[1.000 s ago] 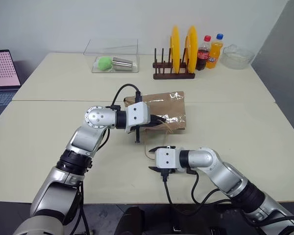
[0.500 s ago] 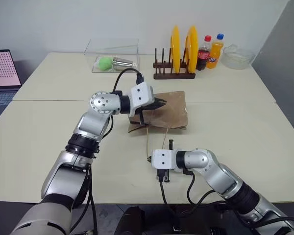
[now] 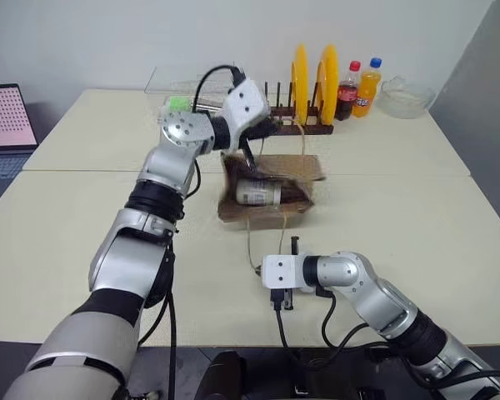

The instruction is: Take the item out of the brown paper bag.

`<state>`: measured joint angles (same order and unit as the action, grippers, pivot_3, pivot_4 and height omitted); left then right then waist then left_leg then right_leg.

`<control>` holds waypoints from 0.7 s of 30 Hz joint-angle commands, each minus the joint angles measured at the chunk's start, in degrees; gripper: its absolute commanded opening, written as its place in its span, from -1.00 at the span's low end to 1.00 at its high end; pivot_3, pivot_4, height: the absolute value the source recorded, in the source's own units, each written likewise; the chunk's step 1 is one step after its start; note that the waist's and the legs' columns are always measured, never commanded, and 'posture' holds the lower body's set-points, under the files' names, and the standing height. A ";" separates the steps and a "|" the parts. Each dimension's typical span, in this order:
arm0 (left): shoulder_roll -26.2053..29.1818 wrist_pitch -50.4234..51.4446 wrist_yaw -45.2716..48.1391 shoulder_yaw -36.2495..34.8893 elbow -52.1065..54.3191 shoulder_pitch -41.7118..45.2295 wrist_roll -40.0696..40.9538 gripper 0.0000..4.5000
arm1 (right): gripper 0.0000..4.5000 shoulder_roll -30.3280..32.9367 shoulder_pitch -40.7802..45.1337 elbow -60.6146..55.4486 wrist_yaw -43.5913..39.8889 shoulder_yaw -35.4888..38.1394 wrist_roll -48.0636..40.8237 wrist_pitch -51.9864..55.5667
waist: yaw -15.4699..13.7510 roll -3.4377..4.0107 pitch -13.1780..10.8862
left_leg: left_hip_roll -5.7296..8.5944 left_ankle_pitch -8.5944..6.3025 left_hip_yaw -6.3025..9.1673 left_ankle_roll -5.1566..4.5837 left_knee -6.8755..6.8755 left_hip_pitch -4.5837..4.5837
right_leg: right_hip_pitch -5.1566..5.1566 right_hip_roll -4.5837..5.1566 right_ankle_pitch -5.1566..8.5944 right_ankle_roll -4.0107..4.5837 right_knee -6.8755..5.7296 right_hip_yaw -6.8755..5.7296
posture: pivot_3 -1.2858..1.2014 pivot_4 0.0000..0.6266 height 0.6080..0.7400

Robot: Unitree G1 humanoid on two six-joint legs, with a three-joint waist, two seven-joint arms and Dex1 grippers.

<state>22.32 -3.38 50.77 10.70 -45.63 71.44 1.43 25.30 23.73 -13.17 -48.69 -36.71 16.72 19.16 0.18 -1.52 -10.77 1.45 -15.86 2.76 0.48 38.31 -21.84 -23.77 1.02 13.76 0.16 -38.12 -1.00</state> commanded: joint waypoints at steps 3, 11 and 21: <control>-0.27 -3.50 -2.76 -2.63 -4.39 5.96 -0.79 -1.00 | -0.99 1.36 -2.52 2.28 -3.18 -2.90 1.00 1.74 | 0.07 0.00 0.01 | 0.00 0.00 -0.02 0.00 -0.01 0.02 | 0.01 0.00 0.00 0.00 0.00 0.02 | 0.03 -0.52 1.00; 0.34 -6.50 -7.67 -4.17 -11.38 11.01 -2.41 -1.00 | -0.99 1.70 -3.21 2.47 -3.36 -3.36 1.46 1.43 | 0.10 0.00 0.01 | 0.00 0.00 -0.02 0.01 0.00 0.02 | 0.01 0.00 0.00 -0.01 -0.01 0.01 | 0.03 -0.52 1.00; 0.21 -8.70 -10.07 -4.74 -14.54 12.41 -4.00 -1.00 | -0.99 2.55 -4.30 1.38 -3.85 -3.74 1.55 1.69 | 0.10 -0.01 0.01 | 0.01 0.02 -0.03 0.05 0.00 0.02 | 0.01 0.02 0.00 -0.02 0.00 0.01 | 0.03 -0.52 1.00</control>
<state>21.92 -10.51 41.77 7.14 -61.18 81.07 -2.45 26.18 22.27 -14.61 -48.88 -36.73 17.17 19.13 0.28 -1.53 -10.76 1.46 -15.82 2.73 0.58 38.31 -21.82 -23.76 1.04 13.76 0.15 -38.12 -0.99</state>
